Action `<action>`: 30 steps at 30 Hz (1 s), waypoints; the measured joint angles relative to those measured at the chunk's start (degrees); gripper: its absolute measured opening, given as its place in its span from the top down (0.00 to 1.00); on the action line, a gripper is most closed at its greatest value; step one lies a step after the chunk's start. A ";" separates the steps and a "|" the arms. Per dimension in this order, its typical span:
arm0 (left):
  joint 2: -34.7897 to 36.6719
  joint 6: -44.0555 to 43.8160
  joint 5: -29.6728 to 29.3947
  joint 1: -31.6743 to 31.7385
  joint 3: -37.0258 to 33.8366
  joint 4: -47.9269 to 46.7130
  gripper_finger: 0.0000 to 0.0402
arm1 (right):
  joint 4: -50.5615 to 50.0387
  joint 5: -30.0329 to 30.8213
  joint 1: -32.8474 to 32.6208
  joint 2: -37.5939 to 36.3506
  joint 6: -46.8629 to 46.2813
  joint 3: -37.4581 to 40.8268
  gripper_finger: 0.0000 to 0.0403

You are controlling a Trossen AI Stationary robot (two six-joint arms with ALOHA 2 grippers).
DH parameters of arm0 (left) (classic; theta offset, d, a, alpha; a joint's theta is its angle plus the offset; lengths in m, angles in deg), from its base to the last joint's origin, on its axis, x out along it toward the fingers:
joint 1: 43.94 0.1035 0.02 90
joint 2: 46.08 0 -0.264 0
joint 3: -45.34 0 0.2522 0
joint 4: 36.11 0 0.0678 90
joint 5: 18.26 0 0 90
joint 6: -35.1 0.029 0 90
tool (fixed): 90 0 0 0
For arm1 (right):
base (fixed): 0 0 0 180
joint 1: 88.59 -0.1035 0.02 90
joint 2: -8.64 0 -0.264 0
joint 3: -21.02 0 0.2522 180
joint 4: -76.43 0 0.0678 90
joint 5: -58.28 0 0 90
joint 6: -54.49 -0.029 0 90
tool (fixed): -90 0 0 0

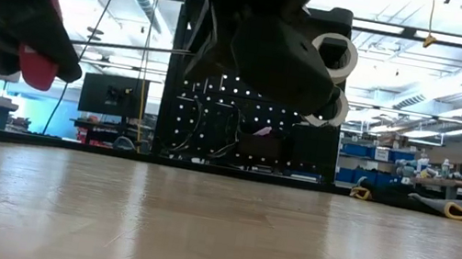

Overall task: Hang tools onto peg board
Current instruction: Hang the red allen wrench on the peg board

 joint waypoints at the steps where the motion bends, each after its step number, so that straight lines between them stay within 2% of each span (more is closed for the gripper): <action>1: 0.00 0.03 0.00 0.00 0.00 0.05 0.86 | -0.01 -0.15 0.00 0.00 0.00 0.00 0.79; 11: 0.00 0.04 0.13 -0.02 0.00 0.02 0.86 | 0.42 -2.94 0.01 0.00 -0.01 0.00 0.97; 18: 0.00 1.35 -0.36 -0.07 -0.02 0.20 0.84 | 1.06 -3.14 0.02 0.00 -0.59 0.00 0.96; 24: 0.13 3.50 -1.85 0.09 -0.02 1.16 0.75 | 1.68 -3.85 0.00 0.00 -0.60 0.00 0.98; 27: 2.19 9.14 -1.07 0.04 -0.07 0.45 0.71 | 1.76 -3.80 -0.02 0.00 0.17 0.00 0.98; 30: 8.05 15.99 -0.90 0.33 1.19 -3.00 0.69 | 1.29 -3.44 -0.22 -0.06 2.87 0.00 0.98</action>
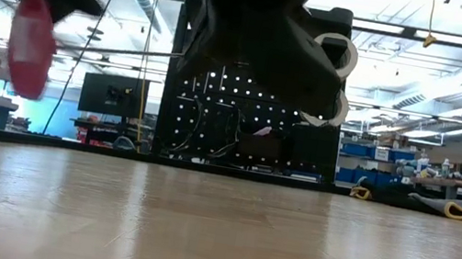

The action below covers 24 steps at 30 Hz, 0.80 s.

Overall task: Hang tools onto peg board
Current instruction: Hang the red allen wrench on the peg board

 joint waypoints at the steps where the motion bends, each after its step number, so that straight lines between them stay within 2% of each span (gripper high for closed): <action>1: 2.57 1.74 -0.02 0.04 0.71 -2.70 0.69 | -0.50 0.29 -0.02 -0.20 0.98 0.00 0.98; 6: 16.19 7.34 -3.08 -0.67 6.19 -14.14 0.69 | -3.76 4.74 0.28 -3.07 -2.40 0.00 0.98; 8: 21.14 9.53 -5.14 -1.83 7.47 -15.25 0.69 | -6.06 6.34 1.42 -4.81 -9.99 0.00 0.98; 12: 28.87 15.33 -6.44 -4.19 7.68 -11.92 0.69 | -13.17 7.00 6.78 -8.44 -31.91 0.00 0.98; 17: 30.96 19.89 -6.41 -5.80 6.25 -7.10 0.69 | -17.66 7.75 14.62 -9.64 -50.63 -0.02 0.98; 24: 28.71 19.06 -6.38 -5.92 3.81 -7.87 0.69 | -13.98 7.76 27.63 -9.66 -65.57 -0.02 0.98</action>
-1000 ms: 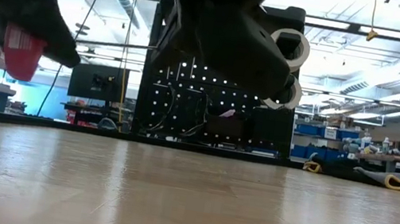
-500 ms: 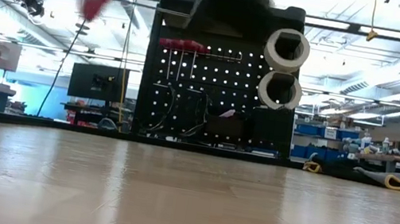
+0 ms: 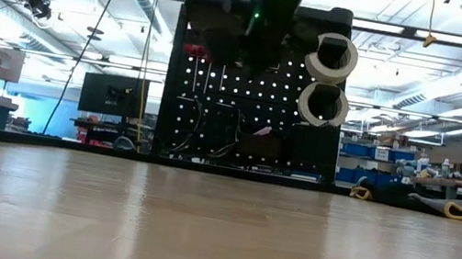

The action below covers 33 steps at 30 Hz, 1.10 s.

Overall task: Hang tools onto peg board
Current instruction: Hang the red allen wrench on the peg board

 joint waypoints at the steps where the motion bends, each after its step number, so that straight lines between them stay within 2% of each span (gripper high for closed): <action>1: 0.08 -0.26 0.00 -0.01 0.00 0.14 0.69 | 1.73 -0.06 1.50 -0.25 -0.51 0.02 0.98; 4: 0.31 -0.40 0.02 -0.04 0.01 0.69 0.69 | 9.68 -0.56 5.47 -0.63 0.70 0.00 0.98; 9: 0.26 -0.72 2.62 -0.46 0.02 -0.22 0.69 | 24.05 -6.31 10.36 -0.61 5.93 0.01 0.98; 16: 0.20 -4.48 2.98 -0.62 0.02 -2.94 0.69 | 43.13 -9.79 11.79 -0.59 15.45 0.00 0.98; 24: 0.20 -7.13 3.80 -0.64 0.04 -4.10 0.69 | 42.72 -11.47 12.20 -0.59 12.86 1.59 0.98; 33: -0.03 -12.94 5.84 -1.50 0.04 -8.47 0.69 | 61.97 -10.08 10.05 -0.45 14.06 13.25 0.98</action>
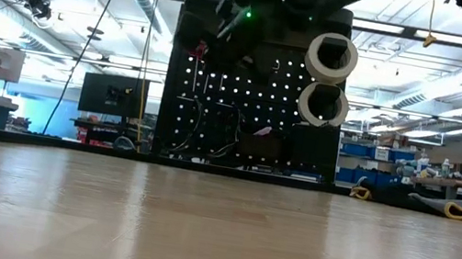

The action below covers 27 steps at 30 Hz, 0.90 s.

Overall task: Hang tools onto peg board
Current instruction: Hang the red allen wrench on the peg board

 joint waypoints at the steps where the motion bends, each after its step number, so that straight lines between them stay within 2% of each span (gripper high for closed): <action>1: -0.16 -0.49 -0.24 -0.30 0.00 0.14 0.69 | 1.56 0.50 0.13 0.00 1.11 0.59 0.98; 10: -1.82 -1.23 -0.81 -1.48 0.00 0.06 0.69 | 6.93 1.80 3.18 -0.35 3.68 1.01 0.98; 15: -2.21 -1.61 -0.88 -1.49 0.00 0.03 0.69 | 7.21 4.66 3.54 -0.36 6.87 1.47 0.98; 18: -2.22 -2.29 -0.88 -1.61 0.00 0.03 0.69 | 12.75 5.56 3.54 -0.43 6.90 4.97 0.98; 23: -2.93 -2.35 -1.18 -1.70 0.00 0.00 0.69 | 28.53 4.30 3.95 -0.33 10.51 11.92 0.98; 27: -3.92 -2.29 -2.12 -1.70 0.00 0.04 0.69 | 31.93 3.43 4.67 -0.32 13.59 12.89 0.98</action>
